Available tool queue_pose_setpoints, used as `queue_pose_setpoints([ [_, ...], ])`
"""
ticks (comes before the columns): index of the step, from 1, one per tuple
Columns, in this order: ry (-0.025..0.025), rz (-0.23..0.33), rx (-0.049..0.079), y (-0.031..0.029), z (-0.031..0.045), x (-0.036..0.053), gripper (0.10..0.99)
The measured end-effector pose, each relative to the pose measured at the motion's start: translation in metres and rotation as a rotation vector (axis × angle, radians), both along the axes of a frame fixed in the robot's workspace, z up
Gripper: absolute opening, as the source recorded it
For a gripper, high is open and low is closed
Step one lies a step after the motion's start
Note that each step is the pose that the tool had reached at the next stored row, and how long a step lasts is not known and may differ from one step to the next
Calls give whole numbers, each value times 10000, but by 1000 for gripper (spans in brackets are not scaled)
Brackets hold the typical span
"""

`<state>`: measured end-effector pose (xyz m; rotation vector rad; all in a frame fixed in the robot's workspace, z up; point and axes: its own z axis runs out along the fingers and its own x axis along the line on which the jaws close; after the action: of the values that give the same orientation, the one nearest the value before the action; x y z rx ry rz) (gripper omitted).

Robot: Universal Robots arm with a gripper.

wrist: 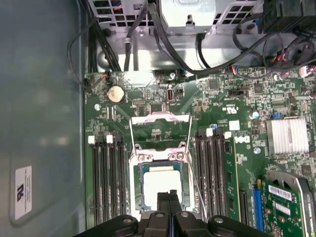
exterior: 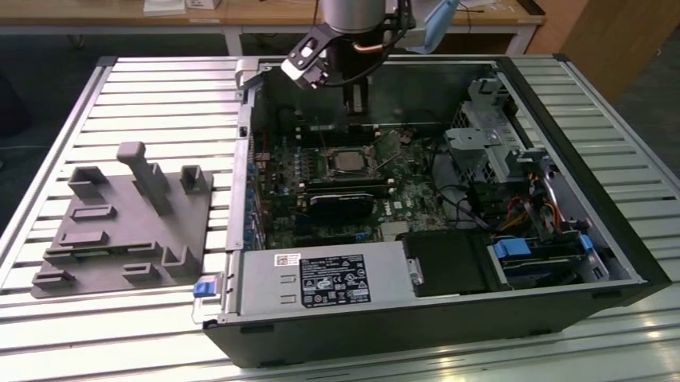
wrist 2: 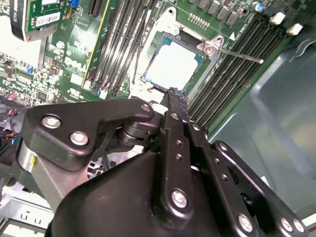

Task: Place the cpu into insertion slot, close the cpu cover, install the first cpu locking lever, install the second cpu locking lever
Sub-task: 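Place the cpu into insertion slot, then close the cpu cover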

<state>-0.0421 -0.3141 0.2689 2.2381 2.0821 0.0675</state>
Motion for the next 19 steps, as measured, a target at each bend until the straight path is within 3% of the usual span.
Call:
queue_pose_setpoints([
  [13, 2, -17, -2, 0, 0, 19, 106],
  [19, 3, -18, -1, 2, 0, 85, 106],
])
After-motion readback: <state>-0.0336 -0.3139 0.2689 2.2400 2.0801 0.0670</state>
